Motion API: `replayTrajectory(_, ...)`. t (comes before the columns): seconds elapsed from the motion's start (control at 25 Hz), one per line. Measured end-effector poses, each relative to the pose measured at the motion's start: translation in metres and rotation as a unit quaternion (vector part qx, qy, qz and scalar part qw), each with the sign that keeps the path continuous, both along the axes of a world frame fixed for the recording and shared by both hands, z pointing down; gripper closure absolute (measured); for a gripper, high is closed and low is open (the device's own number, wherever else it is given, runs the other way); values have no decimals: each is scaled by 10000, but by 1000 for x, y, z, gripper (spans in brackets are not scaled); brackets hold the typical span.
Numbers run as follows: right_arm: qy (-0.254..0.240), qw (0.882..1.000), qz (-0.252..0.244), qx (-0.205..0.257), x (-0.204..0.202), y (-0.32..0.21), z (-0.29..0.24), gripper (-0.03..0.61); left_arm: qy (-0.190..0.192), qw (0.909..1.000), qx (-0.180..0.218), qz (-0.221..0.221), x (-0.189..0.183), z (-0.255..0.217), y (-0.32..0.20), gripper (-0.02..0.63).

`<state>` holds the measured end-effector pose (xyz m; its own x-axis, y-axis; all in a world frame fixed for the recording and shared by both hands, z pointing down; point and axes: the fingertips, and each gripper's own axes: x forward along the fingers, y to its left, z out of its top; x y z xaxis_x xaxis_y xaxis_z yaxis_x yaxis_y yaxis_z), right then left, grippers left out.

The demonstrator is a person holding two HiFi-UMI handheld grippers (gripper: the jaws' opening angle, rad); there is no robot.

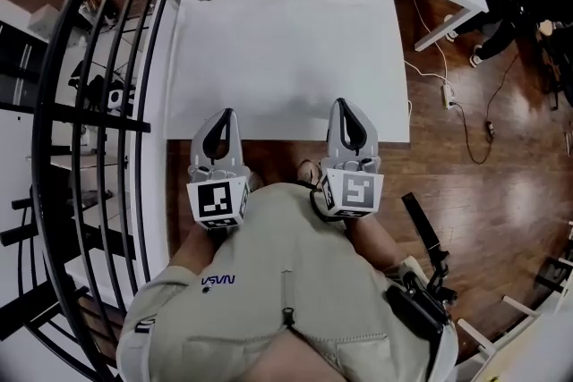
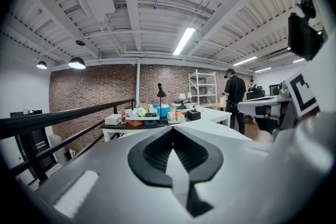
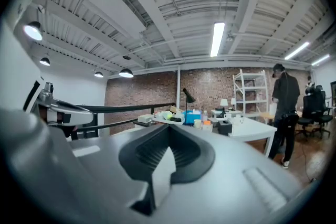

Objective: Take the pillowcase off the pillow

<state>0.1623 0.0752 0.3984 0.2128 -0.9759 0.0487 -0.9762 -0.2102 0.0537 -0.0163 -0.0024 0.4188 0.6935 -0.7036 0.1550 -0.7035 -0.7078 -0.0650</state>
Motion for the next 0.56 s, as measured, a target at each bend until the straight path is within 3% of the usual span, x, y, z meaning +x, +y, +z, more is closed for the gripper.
replayTrajectory(0.56, -58, 10000, -54, -18, -2, 6, 3, 577, 42, 10000, -48, 52, 3, 3, 5, 607)
